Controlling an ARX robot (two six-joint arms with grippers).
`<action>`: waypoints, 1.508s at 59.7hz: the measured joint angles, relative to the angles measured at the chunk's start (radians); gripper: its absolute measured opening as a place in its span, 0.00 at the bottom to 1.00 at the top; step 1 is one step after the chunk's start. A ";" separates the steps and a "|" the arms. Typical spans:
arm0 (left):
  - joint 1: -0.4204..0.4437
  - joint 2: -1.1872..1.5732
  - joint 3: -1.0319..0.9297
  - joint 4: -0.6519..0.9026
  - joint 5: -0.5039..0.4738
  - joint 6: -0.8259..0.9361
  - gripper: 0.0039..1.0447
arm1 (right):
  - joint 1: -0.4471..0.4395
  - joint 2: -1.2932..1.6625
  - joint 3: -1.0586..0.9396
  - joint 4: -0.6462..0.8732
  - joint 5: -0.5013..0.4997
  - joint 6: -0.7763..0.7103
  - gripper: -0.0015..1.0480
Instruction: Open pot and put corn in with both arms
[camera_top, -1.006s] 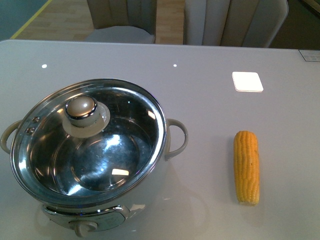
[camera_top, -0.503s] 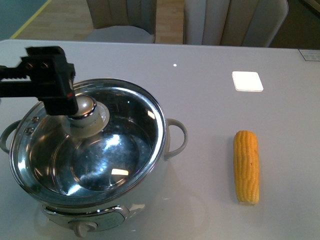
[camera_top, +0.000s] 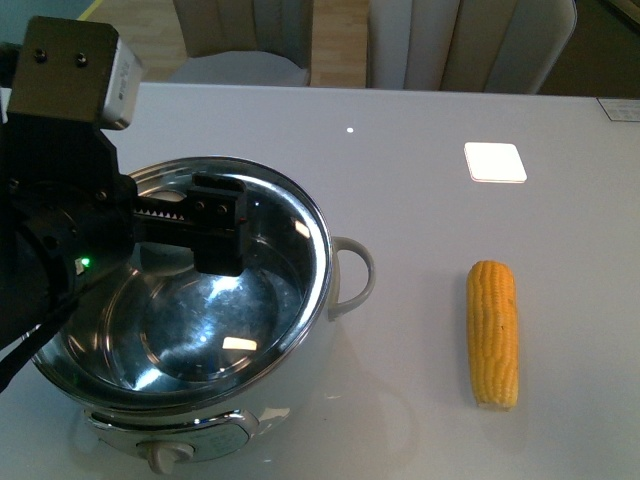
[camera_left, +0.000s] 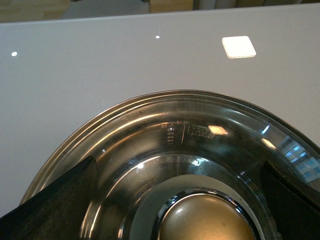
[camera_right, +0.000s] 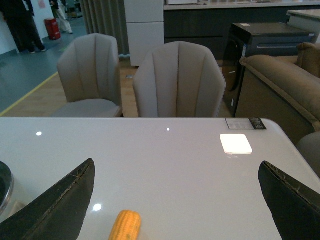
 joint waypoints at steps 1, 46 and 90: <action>-0.001 0.003 0.002 0.000 -0.001 0.000 0.93 | 0.000 0.000 0.000 0.000 0.000 0.000 0.92; -0.026 0.072 0.042 -0.008 -0.025 -0.037 0.50 | 0.000 0.000 0.000 0.000 0.000 0.000 0.92; -0.010 -0.037 0.050 -0.119 -0.080 -0.027 0.40 | 0.000 0.000 0.000 0.000 0.000 0.000 0.92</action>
